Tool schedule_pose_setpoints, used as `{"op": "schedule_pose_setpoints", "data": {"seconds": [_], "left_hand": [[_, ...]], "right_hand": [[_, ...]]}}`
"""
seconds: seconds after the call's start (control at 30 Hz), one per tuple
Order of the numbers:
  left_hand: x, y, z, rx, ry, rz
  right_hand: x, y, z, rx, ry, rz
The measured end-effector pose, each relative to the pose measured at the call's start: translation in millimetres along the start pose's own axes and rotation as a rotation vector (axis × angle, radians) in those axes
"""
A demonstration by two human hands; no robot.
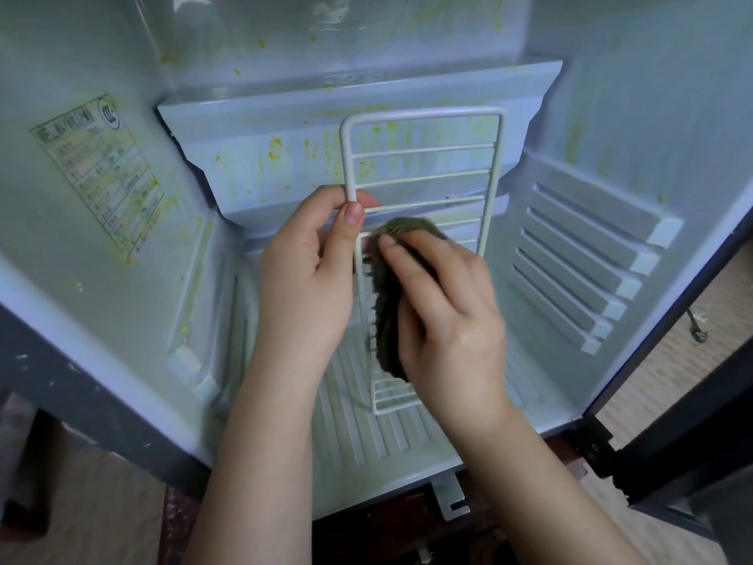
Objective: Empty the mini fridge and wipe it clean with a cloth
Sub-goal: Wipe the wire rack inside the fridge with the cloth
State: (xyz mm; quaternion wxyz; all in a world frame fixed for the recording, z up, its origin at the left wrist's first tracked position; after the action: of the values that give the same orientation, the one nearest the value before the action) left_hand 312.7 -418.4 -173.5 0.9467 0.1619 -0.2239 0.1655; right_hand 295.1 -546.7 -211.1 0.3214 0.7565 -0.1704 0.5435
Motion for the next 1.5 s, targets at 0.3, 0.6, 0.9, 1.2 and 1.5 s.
{"op": "schedule_pose_setpoints", "data": {"seconds": [0.3,0.6,0.9,1.2,1.5], "left_hand": [[-2.9,-2.2,5.5,0.016,-0.018,0.005],[-5.4,1.8,4.7,0.017,0.037,-0.07],[-5.8,0.3,5.1,-0.04,0.063,-0.13],[-5.3,5.6,5.1,-0.047,0.063,-0.11],[-4.5,3.2,1.6,-0.096,0.099,-0.114]], "right_hand": [[-1.5,3.7,0.4,0.029,-0.086,0.054],[-2.9,-2.6,0.5,0.059,-0.024,0.028],[-9.9,3.4,5.9,0.024,-0.187,0.169],[-7.7,-5.2,-7.1,0.055,-0.051,0.056],[-9.9,1.9,15.7,-0.015,-0.174,0.132]]}}
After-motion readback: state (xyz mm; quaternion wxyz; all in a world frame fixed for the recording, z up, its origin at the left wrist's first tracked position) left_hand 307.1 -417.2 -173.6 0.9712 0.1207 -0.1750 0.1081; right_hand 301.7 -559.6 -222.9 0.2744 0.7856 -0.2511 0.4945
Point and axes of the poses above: each hand's wrist, its own x-axis towards the middle knuckle, its own y-axis out of the back of the hand, z = x × y, the point moved 5 cm from there along x, towards the middle knuckle, and after that the axes turned 5 degrees about y, right-handed, at the moved point
